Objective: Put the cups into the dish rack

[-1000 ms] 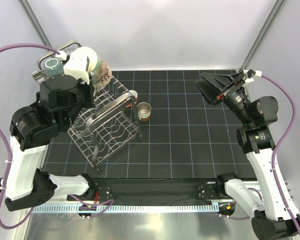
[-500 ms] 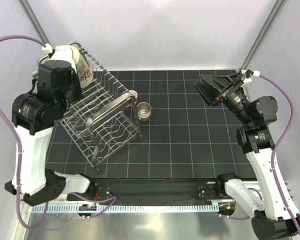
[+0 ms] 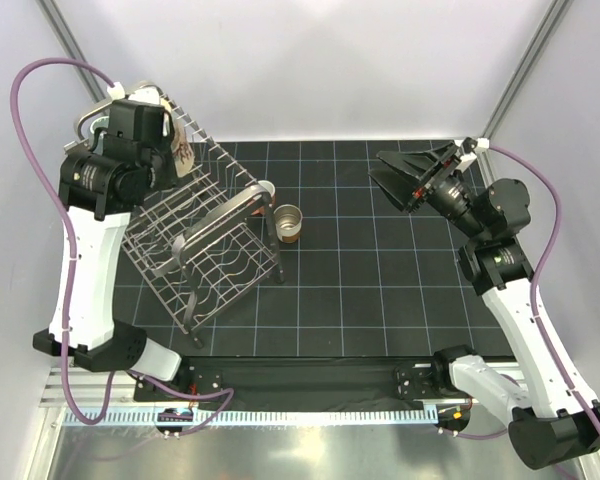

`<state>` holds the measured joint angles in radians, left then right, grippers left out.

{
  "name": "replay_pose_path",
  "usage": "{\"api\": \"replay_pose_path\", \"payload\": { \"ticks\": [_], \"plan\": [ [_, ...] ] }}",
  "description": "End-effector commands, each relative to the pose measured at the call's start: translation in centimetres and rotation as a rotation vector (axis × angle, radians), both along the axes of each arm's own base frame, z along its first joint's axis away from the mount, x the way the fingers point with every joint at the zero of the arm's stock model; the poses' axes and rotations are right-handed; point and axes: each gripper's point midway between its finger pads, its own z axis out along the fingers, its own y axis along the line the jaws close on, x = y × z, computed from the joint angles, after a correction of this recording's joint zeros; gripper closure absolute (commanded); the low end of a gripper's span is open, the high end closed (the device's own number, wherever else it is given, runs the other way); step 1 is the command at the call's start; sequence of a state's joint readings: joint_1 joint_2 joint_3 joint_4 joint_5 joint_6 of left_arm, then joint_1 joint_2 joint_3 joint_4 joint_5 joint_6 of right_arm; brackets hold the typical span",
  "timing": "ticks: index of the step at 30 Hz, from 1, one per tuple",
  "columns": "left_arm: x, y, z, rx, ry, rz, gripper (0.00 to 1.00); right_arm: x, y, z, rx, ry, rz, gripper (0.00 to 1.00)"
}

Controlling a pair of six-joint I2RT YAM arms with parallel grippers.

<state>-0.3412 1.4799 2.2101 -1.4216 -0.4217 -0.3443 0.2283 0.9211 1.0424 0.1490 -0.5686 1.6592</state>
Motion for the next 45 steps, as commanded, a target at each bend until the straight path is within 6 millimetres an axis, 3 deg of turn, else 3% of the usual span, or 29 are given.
{"api": "replay_pose_path", "payload": {
  "ticks": [1, 28, 31, 35, 40, 45],
  "plan": [
    [0.6, 0.9, 3.9, -0.061, -0.168, 0.062, 1.0, -0.8, 0.5, 0.7, 0.003, -0.044, 0.036, 0.46],
    [2.3, 1.2, 1.2, -0.089, -0.097, 0.106, 1.0, -0.6, 2.0, 0.3, 0.001, -0.02, 0.09, 0.46],
    [2.3, 1.3, 0.7, -0.088, -0.085, 0.112, 0.86, -0.6, 2.0, 0.2, -0.002, -0.018, 0.088, 0.46],
    [2.4, 1.1, 0.3, -0.095, -0.075, 0.105, 0.61, -0.6, 2.0, -0.1, -0.007, -0.009, 0.088, 0.47],
    [2.3, 0.6, 0.5, -0.117, -0.077, 0.077, 0.42, -0.5, 2.0, 0.0, -0.021, -0.013, 0.083, 0.47],
    [1.6, 0.2, 2.3, -0.154, -0.122, 0.052, 0.27, -0.4, 2.1, 0.0, -0.054, -0.022, 0.071, 0.47]
  ]
}}
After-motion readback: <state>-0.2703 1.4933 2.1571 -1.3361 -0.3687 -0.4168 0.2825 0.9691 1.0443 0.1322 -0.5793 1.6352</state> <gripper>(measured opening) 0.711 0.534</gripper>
